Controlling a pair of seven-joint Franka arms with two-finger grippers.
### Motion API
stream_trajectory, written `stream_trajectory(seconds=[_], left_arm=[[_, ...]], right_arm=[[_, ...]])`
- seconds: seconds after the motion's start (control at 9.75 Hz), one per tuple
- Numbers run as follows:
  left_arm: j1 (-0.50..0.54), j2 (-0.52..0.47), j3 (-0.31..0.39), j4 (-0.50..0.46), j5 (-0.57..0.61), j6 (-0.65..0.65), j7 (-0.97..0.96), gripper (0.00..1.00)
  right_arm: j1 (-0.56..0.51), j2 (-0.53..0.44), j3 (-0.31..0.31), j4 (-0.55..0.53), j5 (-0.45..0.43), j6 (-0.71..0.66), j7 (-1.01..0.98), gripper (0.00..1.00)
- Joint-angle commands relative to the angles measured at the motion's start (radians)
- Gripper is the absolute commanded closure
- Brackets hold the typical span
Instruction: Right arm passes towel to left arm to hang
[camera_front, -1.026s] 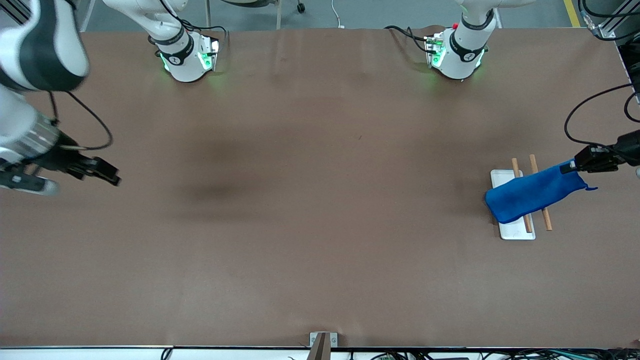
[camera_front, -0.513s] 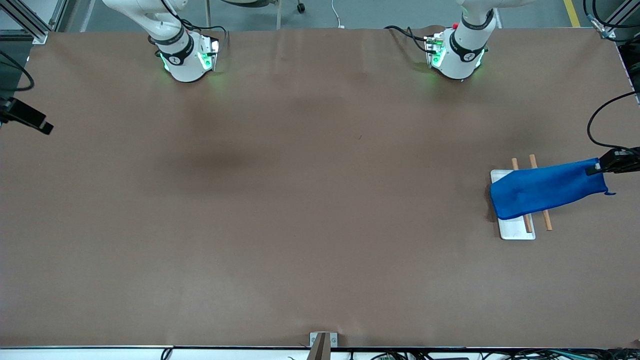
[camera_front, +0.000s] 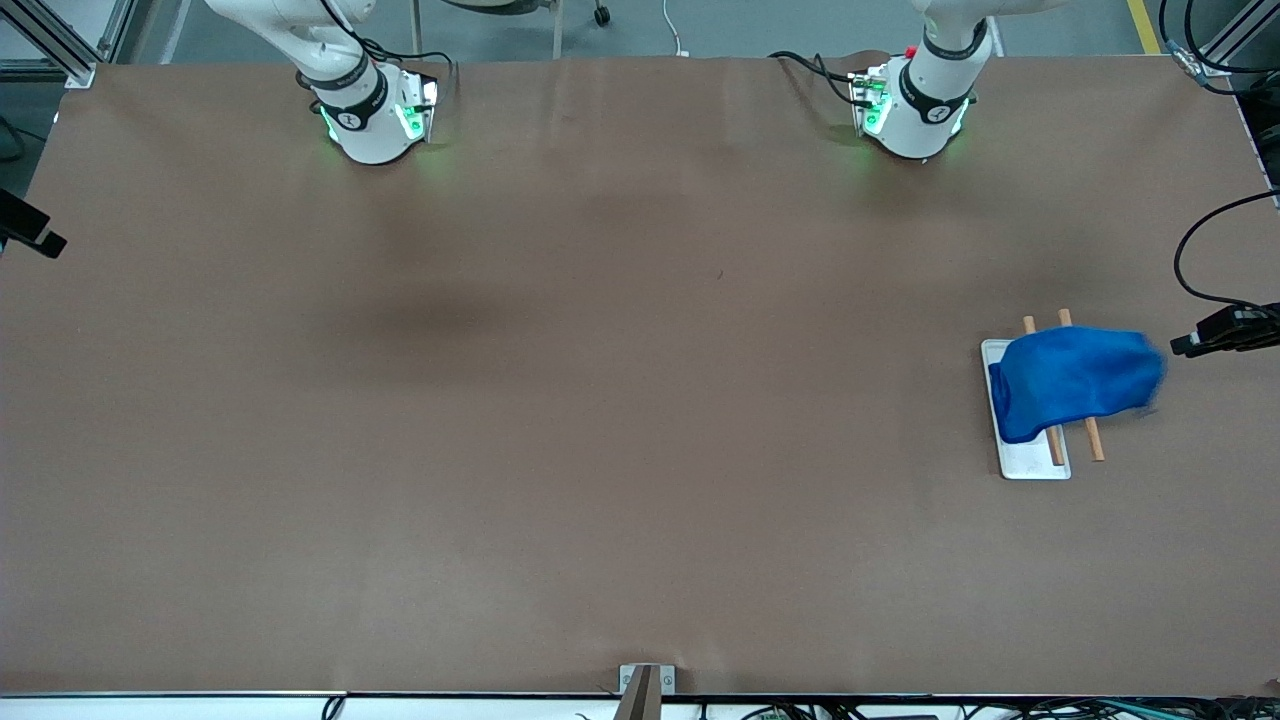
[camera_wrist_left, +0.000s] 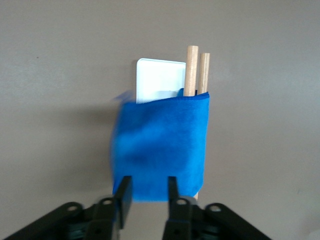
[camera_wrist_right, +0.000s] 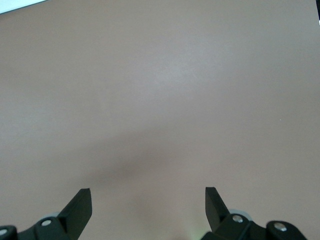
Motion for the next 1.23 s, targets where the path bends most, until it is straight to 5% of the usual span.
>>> stream_trajectory(seconds=[0.0,0.31,0.82,1.13], left_arm=[[-0.007,0.013,-0.001,0.02,0.017,0.043,-0.064,0.0],[-0.078,-0.104,-0.03,0.01,0.103,0.091,-0.111,0.0],[-0.066,-0.309,-0.385,-0.007,0.461,0.15,-0.499,0.0],[-0.067,-0.361,-0.429,0.026,0.472,0.036,-0.596,0.0]], right_arm=[[0.003,-0.005,0.008,-0.023,-0.018,0.018,-0.015,0.0],[0.003,-0.005,0.015,-0.025,-0.004,0.045,-0.032,0.0],[0.008,-0.005,0.032,-0.02,-0.006,0.039,-0.035,0.0],[0.005,-0.005,0.032,-0.02,-0.006,0.039,-0.034,0.0]])
